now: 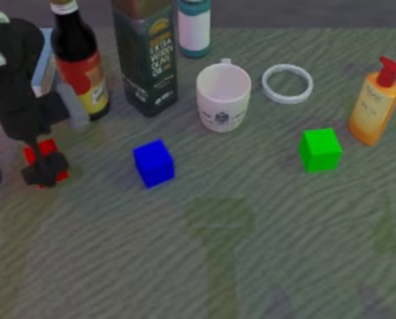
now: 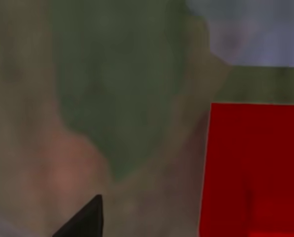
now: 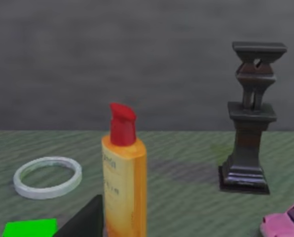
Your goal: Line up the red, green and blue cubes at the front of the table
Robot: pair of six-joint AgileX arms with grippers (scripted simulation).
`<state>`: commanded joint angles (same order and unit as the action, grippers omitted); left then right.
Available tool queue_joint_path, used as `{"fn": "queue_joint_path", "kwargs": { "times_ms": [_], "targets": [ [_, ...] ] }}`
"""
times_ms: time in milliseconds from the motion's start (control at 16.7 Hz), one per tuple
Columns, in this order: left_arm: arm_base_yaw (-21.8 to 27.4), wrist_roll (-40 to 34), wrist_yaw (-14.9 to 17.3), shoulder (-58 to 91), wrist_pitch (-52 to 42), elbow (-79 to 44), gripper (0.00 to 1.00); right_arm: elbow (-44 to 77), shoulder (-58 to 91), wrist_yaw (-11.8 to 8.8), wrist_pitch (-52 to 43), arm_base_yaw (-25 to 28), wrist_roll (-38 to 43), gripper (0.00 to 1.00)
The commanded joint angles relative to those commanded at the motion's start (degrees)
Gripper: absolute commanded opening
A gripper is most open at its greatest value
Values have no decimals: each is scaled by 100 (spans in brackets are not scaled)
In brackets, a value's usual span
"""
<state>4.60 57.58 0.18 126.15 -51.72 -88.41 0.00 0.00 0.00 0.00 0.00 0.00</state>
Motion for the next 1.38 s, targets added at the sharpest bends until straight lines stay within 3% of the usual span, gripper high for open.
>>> {"fn": "queue_joint_path", "kwargs": {
  "times_ms": [360, 1140, 1380],
  "targets": [
    [0, 8, 1, 161, 326, 218, 100, 0, 0, 0, 0, 0, 0, 100],
    [0, 8, 1, 161, 326, 218, 2, 0, 0, 0, 0, 0, 0, 100],
    [0, 8, 1, 161, 326, 218, 0, 0, 0, 0, 0, 0, 0, 100]
  ]
}}
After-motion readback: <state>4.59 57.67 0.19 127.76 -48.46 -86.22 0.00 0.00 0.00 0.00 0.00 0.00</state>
